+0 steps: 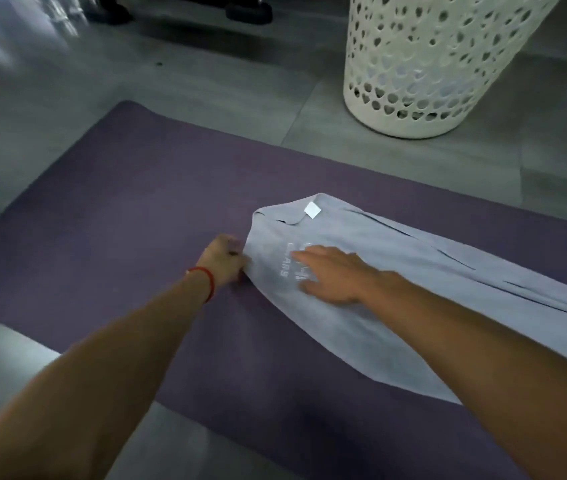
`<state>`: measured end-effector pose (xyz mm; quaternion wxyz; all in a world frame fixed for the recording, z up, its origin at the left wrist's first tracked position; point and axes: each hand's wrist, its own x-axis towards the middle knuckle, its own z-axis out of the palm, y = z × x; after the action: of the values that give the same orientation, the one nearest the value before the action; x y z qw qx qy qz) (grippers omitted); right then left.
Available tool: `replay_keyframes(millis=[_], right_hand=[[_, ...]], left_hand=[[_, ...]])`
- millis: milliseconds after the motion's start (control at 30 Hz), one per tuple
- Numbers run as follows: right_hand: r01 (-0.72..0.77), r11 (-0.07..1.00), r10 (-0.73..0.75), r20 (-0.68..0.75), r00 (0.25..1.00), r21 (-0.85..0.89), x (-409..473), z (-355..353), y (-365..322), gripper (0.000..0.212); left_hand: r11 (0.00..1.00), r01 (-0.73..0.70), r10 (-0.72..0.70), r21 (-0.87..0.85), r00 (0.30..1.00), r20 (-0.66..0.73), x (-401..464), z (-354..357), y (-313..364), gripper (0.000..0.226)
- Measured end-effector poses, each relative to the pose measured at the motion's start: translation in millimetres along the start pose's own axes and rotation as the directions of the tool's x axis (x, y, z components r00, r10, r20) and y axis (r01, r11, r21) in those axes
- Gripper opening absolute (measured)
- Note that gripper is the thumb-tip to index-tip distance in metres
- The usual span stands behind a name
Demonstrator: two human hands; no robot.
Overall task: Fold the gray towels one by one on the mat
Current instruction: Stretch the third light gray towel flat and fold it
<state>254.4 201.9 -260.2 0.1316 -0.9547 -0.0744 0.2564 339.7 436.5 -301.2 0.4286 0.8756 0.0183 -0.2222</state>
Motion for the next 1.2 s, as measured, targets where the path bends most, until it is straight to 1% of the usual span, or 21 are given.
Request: replay_keyframes(millis=[33, 100, 133, 200, 233, 300, 367, 467, 533, 600, 667, 700, 733, 767, 833, 867, 967, 1067, 1100, 1133, 1200], right_hand=[[0.002, 0.999, -0.001, 0.018, 1.0, -0.051, -5.4, 14.4, 0.7, 0.067], [0.002, 0.994, 0.005, 0.069, 0.998, -0.108, -16.9, 34.6, 3.7, 0.072], [0.007, 0.992, 0.005, 0.09, 0.996, -0.126, -21.3, 39.2, 5.8, 0.074], [0.034, 0.99, -0.014, 0.147, 0.989, -0.139, -21.4, 35.6, 13.4, 0.071], [0.054, 0.99, -0.03, 0.184, 0.982, -0.127, -16.7, 27.5, 17.9, 0.065], [0.082, 0.989, -0.053, 0.217, 0.975, -0.125, 0.0, 3.7, 24.7, 0.048], [0.047, 0.982, -0.019, 0.152, 0.988, -0.183, 20.6, -25.2, 26.1, 0.037], [0.022, 0.966, -0.017, 0.019, 1.0, -0.257, 47.2, -56.3, 22.9, 0.035], [0.028, 0.958, -0.036, -0.023, 0.999, -0.285, 64.8, -61.7, 24.2, 0.037], [0.018, 0.961, -0.037, -0.063, 0.997, -0.275, 84.2, -58.4, 26.2, 0.036], [0.001, 0.982, -0.021, -0.103, 0.994, -0.19, 101.6, -50.1, 25.3, 0.035], [0.004, 0.988, -0.023, -0.122, 0.992, -0.151, 108.8, -45.3, 23.1, 0.035], [0.002, 0.992, -0.02, -0.144, 0.989, -0.123, 115.2, -40.7, 21.5, 0.034], [-0.006, 0.994, -0.013, -0.177, 0.984, -0.105, 121.6, -36.0, 21.0, 0.032], [-0.039, 0.994, 0.012, -0.248, 0.969, -0.102, 132.9, -26.3, 21.6, 0.028], [-0.052, 0.995, 0.025, -0.286, 0.958, -0.089, 138.2, -23.1, 22.4, 0.026], [-0.083, 0.995, 0.102, -0.427, 0.899, 0.064, 152.4, -32.4, 20.3, 0.018], [-0.144, 0.96, 0.254, -0.532, 0.808, 0.241, 170.5, -61.0, 22.7, 0.021], [-0.133, 0.938, 0.294, -0.533, 0.793, 0.32, 175.9, -70.5, 20.8, 0.022], [-0.1, 0.902, 0.325, -0.508, 0.798, 0.42, 182.8, -78.3, 18.9, 0.022], [-0.012, 0.775, 0.36, -0.426, 0.83, 0.631, 196.2, -91.8, 9.3, 0.024]], left_hand=[[0.997, -0.039, 0.039, 0.062, 0.999, -0.005, -10.9, 11.7, -13.8, 0.014], [0.975, -0.133, 0.146, 0.18, 0.987, -0.062, -27.4, 34.0, -29.4, 0.013], [0.97, -0.131, 0.154, 0.202, 0.983, -0.101, -35.8, 43.5, -30.7, 0.015], [0.987, -0.079, 0.106, 0.142, 0.975, -0.197, -45.3, 53.2, -24.3, 0.014], [0.995, -0.05, 0.069, 0.089, 0.972, -0.225, -44.4, 53.8, -21.9, 0.015], [0.999, -0.046, 0.046, 0.008, 0.976, -0.213, -41.4, 46.3, -13.6, 0.015], [0.994, -0.051, 0.031, -0.097, 0.979, -0.203, -39.3, 37.1, -2.4, 0.012], [0.957, -0.043, -0.019, -0.286, 0.978, -0.208, -37.5, 32.9, 7.8, 0.011], [0.949, -0.038, -0.022, -0.313, 0.982, -0.185, -35.8, 32.6, 7.6, 0.014], [0.966, -0.038, 0.001, -0.255, 0.99, -0.142, -34.8, 30.2, -0.9, 0.024], [0.983, -0.031, 0.019, -0.181, 0.997, -0.071, -33.4, 29.6, -13.4, 0.041], [0.984, -0.02, 0.01, -0.176, 0.998, -0.057, -33.7, 29.1, -17.0, 0.051], [0.985, -0.009, -0.003, -0.17, 0.998, -0.07, -34.2, 28.8, -18.9, 0.055], [0.989, -0.012, -0.004, -0.148, 0.994, -0.109, -33.6, 28.3, -20.4, 0.052], [0.997, -0.053, 0.041, -0.061, 0.981, -0.192, -31.3, 27.7, -20.5, 0.034], [0.996, -0.069, 0.055, -0.06, 0.974, -0.218, -31.0, 27.9, -19.9, 0.027], [0.974, -0.097, 0.034, -0.206, 0.956, -0.29, -30.0, 23.1, -17.9, 0.016], [0.917, -0.121, 0.003, -0.381, 0.955, -0.297, -26.8, 7.5, -11.1, 0.013], [0.891, -0.128, -0.001, -0.435, 0.959, -0.284, -25.7, 2.3, -9.3, 0.014], [0.867, -0.14, 0.007, -0.477, 0.963, -0.268, -24.9, -3.0, -7.8, 0.015], [0.854, -0.181, 0.054, -0.487, 0.963, -0.264, -22.0, -15.8, -5.1, 0.017]])
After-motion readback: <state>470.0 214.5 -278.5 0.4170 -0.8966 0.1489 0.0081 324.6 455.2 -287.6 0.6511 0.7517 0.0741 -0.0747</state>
